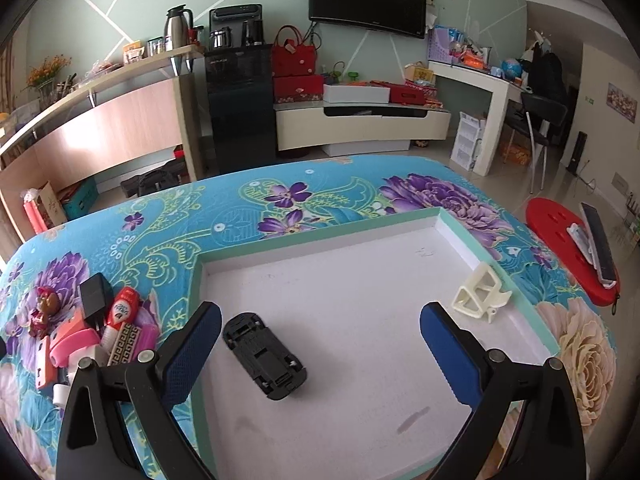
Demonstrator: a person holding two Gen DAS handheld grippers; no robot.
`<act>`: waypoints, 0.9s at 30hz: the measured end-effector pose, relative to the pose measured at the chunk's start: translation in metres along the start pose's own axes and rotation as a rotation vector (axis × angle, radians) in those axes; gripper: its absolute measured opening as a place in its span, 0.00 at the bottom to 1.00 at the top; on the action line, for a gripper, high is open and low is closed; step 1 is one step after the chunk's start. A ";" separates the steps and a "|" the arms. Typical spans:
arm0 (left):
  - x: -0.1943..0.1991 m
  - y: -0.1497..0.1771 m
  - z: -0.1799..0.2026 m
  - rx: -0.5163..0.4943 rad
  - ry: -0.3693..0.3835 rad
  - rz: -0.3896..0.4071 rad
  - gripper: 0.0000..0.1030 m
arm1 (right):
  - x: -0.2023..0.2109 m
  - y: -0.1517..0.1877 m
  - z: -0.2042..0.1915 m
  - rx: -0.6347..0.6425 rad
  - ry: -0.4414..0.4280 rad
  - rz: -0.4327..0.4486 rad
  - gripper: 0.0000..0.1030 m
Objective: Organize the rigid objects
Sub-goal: 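Grasp the white curved holder with the right tool while the left tool moves toward the orange box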
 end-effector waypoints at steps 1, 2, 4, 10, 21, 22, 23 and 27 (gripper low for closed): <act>-0.002 0.000 -0.003 0.009 0.012 -0.007 1.00 | 0.001 0.001 -0.004 0.002 -0.035 -0.001 0.97; -0.004 0.001 -0.005 0.017 0.024 -0.015 1.00 | 0.002 0.002 -0.007 0.008 -0.063 -0.005 0.97; -0.008 0.001 -0.008 0.027 0.044 -0.025 1.00 | 0.001 0.004 -0.017 0.034 -0.075 -0.029 0.97; -0.013 0.001 -0.016 0.044 0.050 -0.024 1.00 | -0.001 0.009 -0.047 0.106 -0.098 -0.094 0.97; -0.006 -0.011 -0.061 0.114 -0.067 0.024 1.00 | 0.000 0.025 -0.120 0.199 -0.310 -0.211 0.97; -0.007 -0.010 -0.065 0.118 -0.079 0.022 1.00 | -0.001 0.028 -0.127 0.207 -0.333 -0.221 0.97; -0.008 -0.010 -0.068 0.122 -0.086 0.019 1.00 | -0.001 0.032 -0.133 0.216 -0.350 -0.228 0.97; -0.010 -0.010 -0.074 0.132 -0.097 0.016 1.00 | -0.002 0.044 -0.150 0.276 -0.326 -0.225 0.97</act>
Point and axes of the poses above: each gripper's, at about its wrist camera, not at the fingertips, and x roughly against the way its jaws point, z to its right, y to its underside, the point moved 3 cm from there along -x, roughly the way its jaws point, and after that the axes turned 8 degrees about -z, right-handed, at the moved point
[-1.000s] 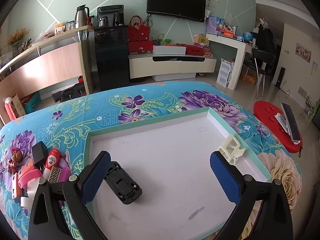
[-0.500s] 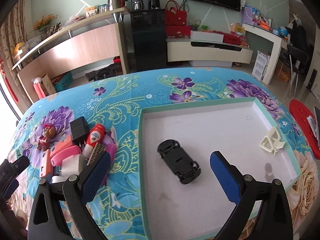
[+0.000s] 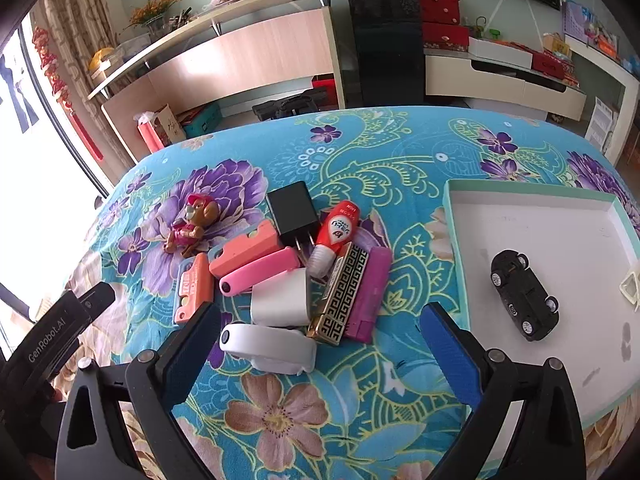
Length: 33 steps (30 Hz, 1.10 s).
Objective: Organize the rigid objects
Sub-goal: 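Grasp the white curved holder with the right tool while the left tool moves toward the orange box, then grasp the orange Carrot Knife box with the left tool while the right tool lifts the white holder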
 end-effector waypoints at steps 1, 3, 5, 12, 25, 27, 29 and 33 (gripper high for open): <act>-0.001 0.000 0.000 -0.003 0.000 -0.003 1.00 | -0.002 0.001 -0.002 0.009 0.006 -0.006 0.97; -0.004 0.001 0.001 -0.012 0.003 -0.017 1.00 | -0.007 0.005 -0.006 0.019 -0.005 -0.024 0.96; -0.008 0.002 0.002 -0.017 0.004 -0.034 1.00 | -0.012 0.008 -0.008 0.021 -0.008 -0.039 0.96; -0.021 0.006 0.001 -0.008 0.000 -0.078 1.00 | -0.026 0.016 -0.016 0.036 -0.013 -0.068 0.86; -0.038 0.010 0.010 -0.047 -0.004 -0.121 1.00 | -0.043 0.023 -0.029 0.049 -0.069 -0.129 0.60; -0.038 0.010 0.012 -0.050 0.006 -0.122 1.00 | -0.045 0.023 -0.028 0.044 -0.073 -0.131 0.59; -0.039 0.009 0.013 -0.051 0.016 -0.123 1.00 | -0.042 0.022 -0.028 0.041 -0.075 -0.121 0.57; -0.038 0.009 0.018 -0.063 0.029 -0.120 1.00 | -0.040 0.022 -0.025 0.035 -0.071 -0.113 0.56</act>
Point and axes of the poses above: each gripper's, at about its wrist camera, not at the fingertips, and x roughly against the way its jaws point, z to its right, y to its underside, the point moved 3 cm from there along -x, roughly the way its jaws point, and after that the axes turned 8 degrees about -z, right-handed, at the moved point
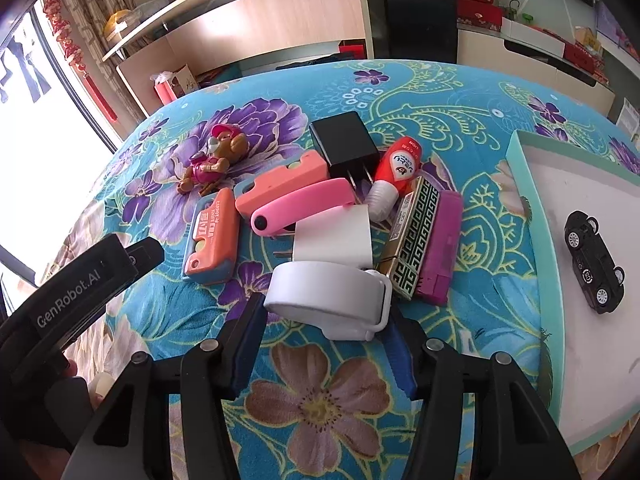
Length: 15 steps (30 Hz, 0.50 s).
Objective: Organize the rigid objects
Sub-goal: 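Grasp the orange Carrot Knife box with the left tool while the right tool lifts the white holder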
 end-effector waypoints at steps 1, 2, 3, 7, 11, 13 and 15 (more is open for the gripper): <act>0.000 0.000 0.001 -0.004 0.005 0.000 1.00 | 0.000 0.000 0.001 -0.004 -0.004 0.000 0.55; 0.000 -0.001 0.003 -0.009 0.011 0.001 1.00 | 0.001 0.000 0.002 -0.006 -0.005 0.003 0.55; 0.000 -0.001 0.004 -0.014 0.016 0.003 1.00 | 0.003 -0.001 0.002 -0.005 -0.002 0.006 0.55; 0.000 -0.003 0.011 -0.031 0.039 0.009 1.00 | 0.014 -0.002 0.007 -0.012 0.003 0.034 0.55; -0.006 -0.002 0.024 -0.074 0.047 -0.002 1.00 | 0.025 -0.005 0.015 -0.015 0.038 0.067 0.55; -0.011 -0.001 0.031 -0.103 0.042 -0.008 1.00 | 0.028 -0.007 0.022 -0.022 0.056 0.074 0.55; -0.015 -0.001 0.038 -0.127 0.036 -0.013 1.00 | 0.031 -0.008 0.030 -0.038 0.062 0.077 0.55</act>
Point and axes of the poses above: each gripper's, at about its wrist camera, not at the fingertips, and x roughly against the way its jaws point, z to its right, y to its underside, the point moved 3 cm from there along -x, roughly the way its jaws point, and after that the axes turned 8 degrees about -z, right-handed, at the moved point
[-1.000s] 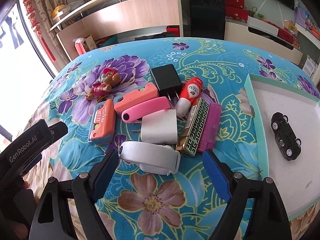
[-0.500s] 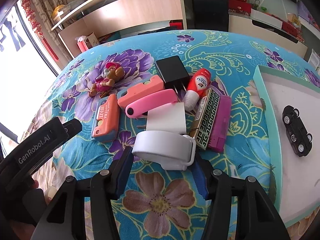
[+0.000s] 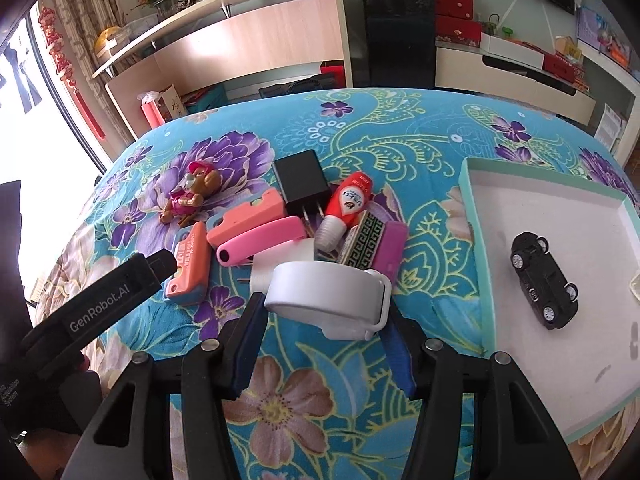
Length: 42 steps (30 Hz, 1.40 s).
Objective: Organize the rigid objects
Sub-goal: 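Grasp the orange Carrot Knife box with the left tool while the right tool lifts the white holder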
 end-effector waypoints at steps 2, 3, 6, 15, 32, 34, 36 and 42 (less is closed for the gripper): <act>-0.004 0.000 0.005 -0.023 -0.013 -0.003 1.00 | 0.002 -0.002 0.009 -0.015 0.012 0.004 0.55; -0.006 -0.001 0.008 -0.034 -0.020 -0.003 1.00 | 0.003 -0.004 0.013 -0.023 0.020 0.008 0.55; -0.009 -0.001 0.014 -0.069 -0.045 0.003 0.97 | 0.007 -0.006 0.025 -0.048 0.029 0.014 0.55; -0.021 -0.003 0.026 -0.138 -0.127 0.009 0.84 | 0.013 -0.009 0.043 -0.092 0.031 0.023 0.55; -0.014 -0.006 0.017 -0.105 -0.127 0.040 0.44 | 0.015 -0.011 0.061 -0.134 0.029 0.022 0.55; -0.010 -0.007 0.015 -0.093 -0.127 0.054 0.44 | 0.016 -0.011 0.062 -0.138 0.028 0.023 0.55; -0.002 -0.008 0.013 -0.081 -0.123 0.074 0.44 | 0.017 -0.011 0.063 -0.140 0.027 0.026 0.55; 0.033 -0.010 0.022 -0.087 -0.095 0.163 0.44 | 0.026 -0.013 0.074 -0.155 0.038 0.051 0.55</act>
Point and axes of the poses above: each gripper's, at about its wrist camera, not at the fingertips, and x roughly against the way its jaws point, z to its right, y to its underside, the point moved 3 cm from there along -x, roughly the way its jaws point, and after that the axes turned 8 degrees about -z, right-handed, at the moved point
